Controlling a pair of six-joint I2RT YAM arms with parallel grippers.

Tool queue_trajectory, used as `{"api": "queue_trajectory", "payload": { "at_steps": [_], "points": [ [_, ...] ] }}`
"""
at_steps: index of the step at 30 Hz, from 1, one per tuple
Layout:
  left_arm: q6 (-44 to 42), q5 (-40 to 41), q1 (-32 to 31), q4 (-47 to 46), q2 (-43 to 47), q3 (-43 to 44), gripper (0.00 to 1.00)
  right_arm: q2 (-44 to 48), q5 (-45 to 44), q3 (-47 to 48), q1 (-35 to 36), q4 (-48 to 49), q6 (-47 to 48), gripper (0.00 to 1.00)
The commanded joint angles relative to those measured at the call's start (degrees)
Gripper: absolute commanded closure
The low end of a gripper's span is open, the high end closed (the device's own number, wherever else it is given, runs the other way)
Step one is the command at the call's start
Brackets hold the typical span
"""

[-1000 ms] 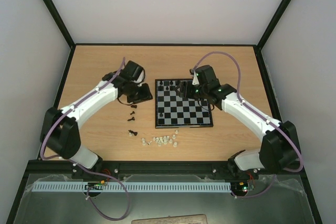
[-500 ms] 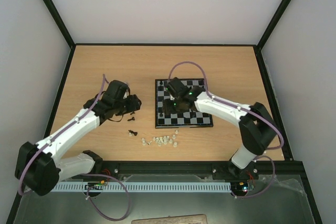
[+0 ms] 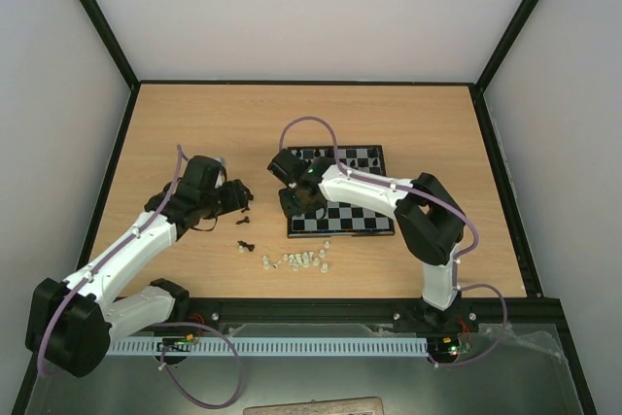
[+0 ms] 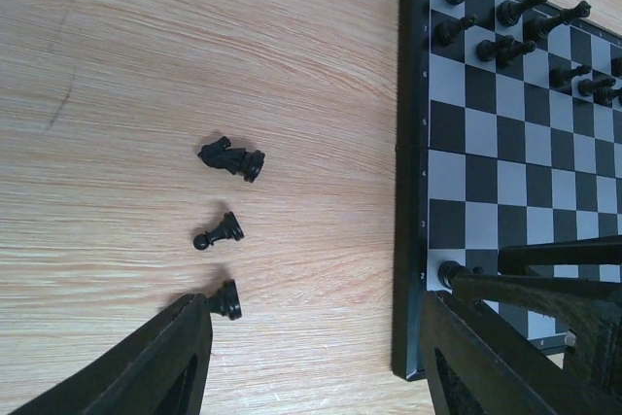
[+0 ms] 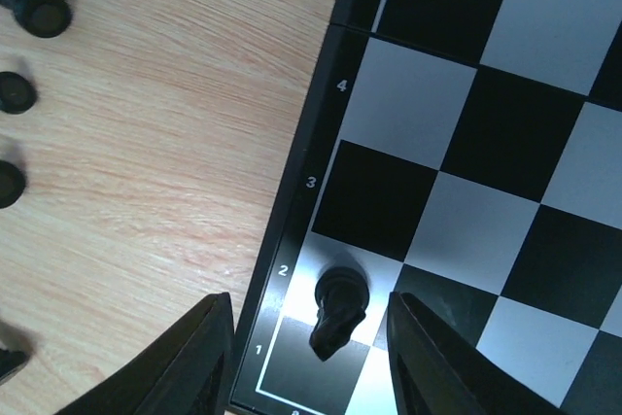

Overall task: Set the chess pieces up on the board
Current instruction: Pick up the chess piece from the chessboard.

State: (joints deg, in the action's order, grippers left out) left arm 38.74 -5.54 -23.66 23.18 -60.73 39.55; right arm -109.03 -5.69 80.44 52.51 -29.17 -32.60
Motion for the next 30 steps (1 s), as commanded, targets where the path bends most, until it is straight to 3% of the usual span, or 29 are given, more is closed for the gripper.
{"api": "queue_trajectory", "payload": {
  "at_steps": [1,10,17,23,30],
  "points": [
    [-2.55,-3.17,1.98,-2.21,0.3,-1.17,0.38,-2.27,-3.26,2.43,0.45,-6.55,-1.52,0.58],
    [-3.99,-6.19,4.35,-3.66,-0.38,-2.47,0.39,-3.9,-3.83,3.04,0.44,-7.86,-2.02,0.77],
    [-4.5,-7.68,5.54,-4.41,-0.7,-3.39,0.39,-3.8,-4.08,2.96,0.53,-7.98,-2.1,0.97],
    [-4.66,-8.67,6.08,-5.12,-1.51,-2.82,0.39,-2.33,-6.43,6.7,-1.09,-10.27,-0.54,0.99],
    [-5.11,-10.56,6.25,-6.61,-5.07,-0.63,0.4,-4.31,-7.63,19.43,-13.32,-15.96,4.68,0.99]
  ]
}}
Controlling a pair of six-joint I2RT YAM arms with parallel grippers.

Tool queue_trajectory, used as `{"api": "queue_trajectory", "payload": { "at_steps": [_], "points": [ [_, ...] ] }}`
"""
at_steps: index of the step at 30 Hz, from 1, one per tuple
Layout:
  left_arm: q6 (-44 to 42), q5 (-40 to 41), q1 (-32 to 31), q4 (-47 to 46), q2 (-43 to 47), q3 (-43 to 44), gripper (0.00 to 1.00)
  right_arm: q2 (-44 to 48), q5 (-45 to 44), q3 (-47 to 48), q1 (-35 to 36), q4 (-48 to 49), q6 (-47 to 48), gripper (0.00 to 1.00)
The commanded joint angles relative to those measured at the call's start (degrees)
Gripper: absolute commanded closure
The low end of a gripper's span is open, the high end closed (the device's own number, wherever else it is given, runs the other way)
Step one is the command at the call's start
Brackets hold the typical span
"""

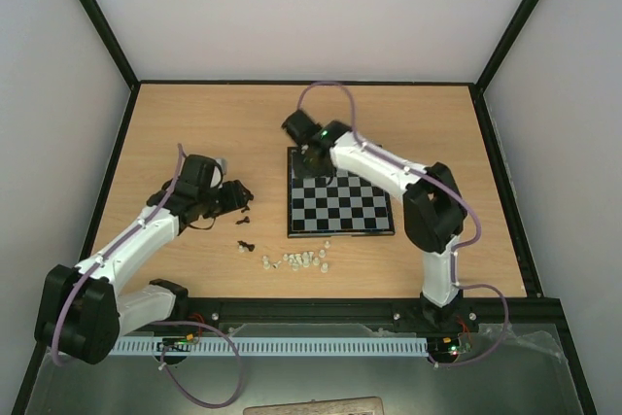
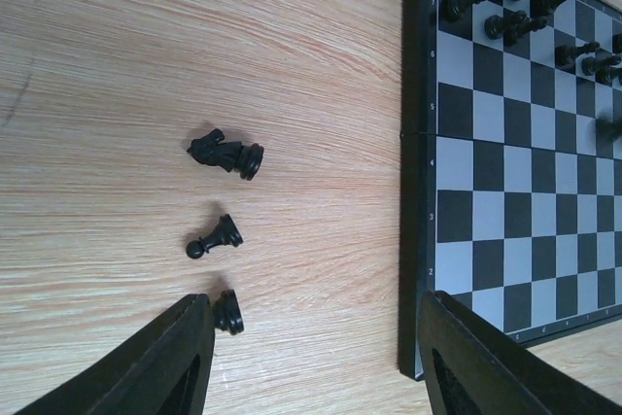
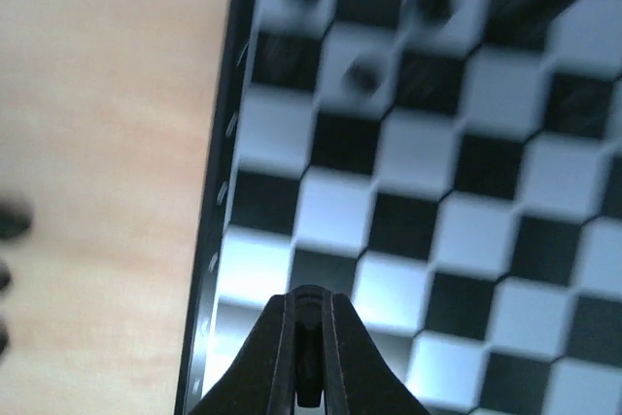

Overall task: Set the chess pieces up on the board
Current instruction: Pick up the chess piece from the chessboard, then place the chess piece on the chessboard.

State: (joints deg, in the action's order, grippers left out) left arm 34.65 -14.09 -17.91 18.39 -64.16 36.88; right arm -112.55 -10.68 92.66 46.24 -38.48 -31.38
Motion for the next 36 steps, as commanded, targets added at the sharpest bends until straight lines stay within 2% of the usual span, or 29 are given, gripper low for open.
{"api": "queue_trajectory", "payload": {
  "at_steps": [1,7,12,17,22,25,30,36],
  "points": [
    [-0.86,-2.55,0.49,-2.19,-2.06,2.09,0.4,-1.94,-3.12,10.26,-8.79,-7.81,3.99,0.99],
    [-0.7,-3.96,0.44,-2.86,-3.51,3.33,0.4,-10.6,-2.91,21.92,-17.23,-12.17,6.23,0.99],
    [-0.65,-4.06,0.47,-2.62,-3.61,3.83,0.4,-16.56,-1.88,26.23,-20.69,-12.92,7.3,0.99],
    [-0.54,-3.41,0.5,-2.56,-3.11,3.57,0.4,-17.22,1.39,25.64,-20.22,-9.66,8.22,0.99],
    [-0.23,-3.4,0.5,-2.91,-2.92,3.1,0.41,-14.52,-4.18,25.4,-17.35,-5.71,8.74,0.99],
    [-0.16,-3.33,0.5,-2.92,-2.74,3.06,0.41,-13.79,-3.94,26.06,-15.6,-3.09,10.03,0.98],
    [-0.03,-3.31,0.48,-2.92,-2.73,3.06,0.41,-20.31,0.83,35.26,-13.42,-8.51,11.44,0.99],
    [-0.05,-3.38,0.47,-3.09,-3.04,2.93,0.41,-24.25,2.84,37.45,-11.62,-10.42,11.55,0.99]
  ]
}}
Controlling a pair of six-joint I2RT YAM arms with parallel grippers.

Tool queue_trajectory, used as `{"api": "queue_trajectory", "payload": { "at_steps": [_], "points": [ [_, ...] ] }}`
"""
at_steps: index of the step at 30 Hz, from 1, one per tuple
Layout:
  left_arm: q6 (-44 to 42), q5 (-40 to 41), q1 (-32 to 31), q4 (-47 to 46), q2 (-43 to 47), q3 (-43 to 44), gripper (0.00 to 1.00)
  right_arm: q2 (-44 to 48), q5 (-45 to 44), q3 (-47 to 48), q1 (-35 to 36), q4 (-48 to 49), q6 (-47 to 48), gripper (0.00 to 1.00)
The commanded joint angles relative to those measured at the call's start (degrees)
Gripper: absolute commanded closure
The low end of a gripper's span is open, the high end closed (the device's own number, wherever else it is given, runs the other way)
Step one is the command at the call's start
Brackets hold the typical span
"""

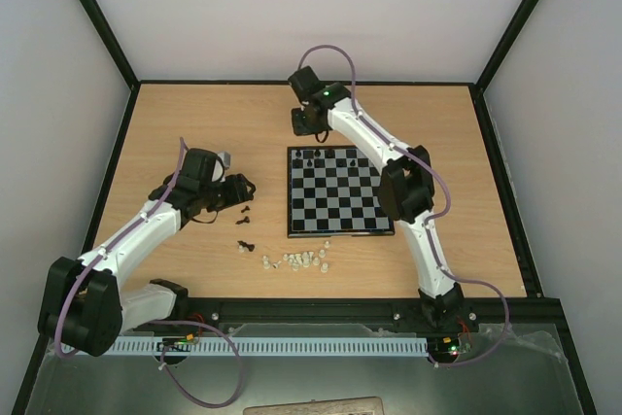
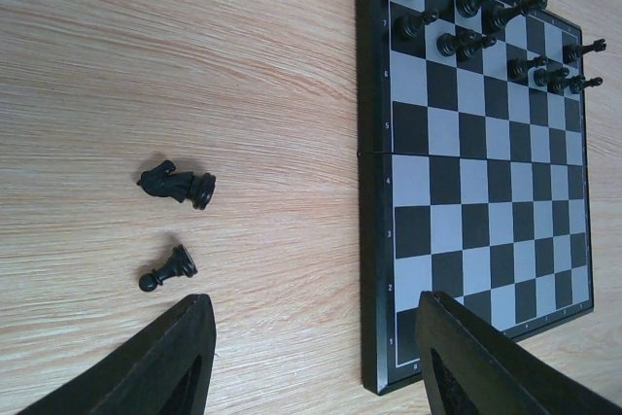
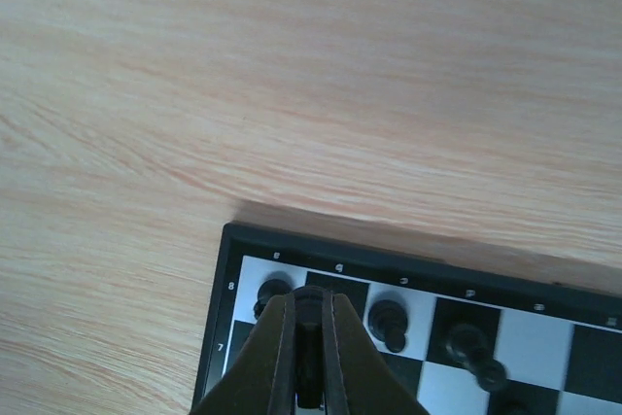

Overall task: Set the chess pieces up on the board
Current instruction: Place the chess piece on the chessboard.

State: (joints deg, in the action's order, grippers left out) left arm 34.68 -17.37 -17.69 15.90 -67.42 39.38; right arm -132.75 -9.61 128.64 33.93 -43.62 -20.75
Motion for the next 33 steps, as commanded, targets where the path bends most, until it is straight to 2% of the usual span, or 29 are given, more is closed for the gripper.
{"api": "queue_trajectory", "payload": {
  "at_steps": [1,14,33],
  "points": [
    [0.0,-0.14,0.29,-0.75,0.12,0.42,0.41,-4.5,1.63,1.78,0.69,-5.75,0.83,0.99],
    [0.04,-0.53,0.27,-1.31,-0.5,0.02,0.41,-7.99,1.87,3.08,0.78,-8.64,0.65,0.99],
    [0.04,-0.6,0.29,-1.66,-0.88,-0.29,0.41,-10.12,2.04,2.85,0.96,-6.75,0.47,0.98]
  ]
}}
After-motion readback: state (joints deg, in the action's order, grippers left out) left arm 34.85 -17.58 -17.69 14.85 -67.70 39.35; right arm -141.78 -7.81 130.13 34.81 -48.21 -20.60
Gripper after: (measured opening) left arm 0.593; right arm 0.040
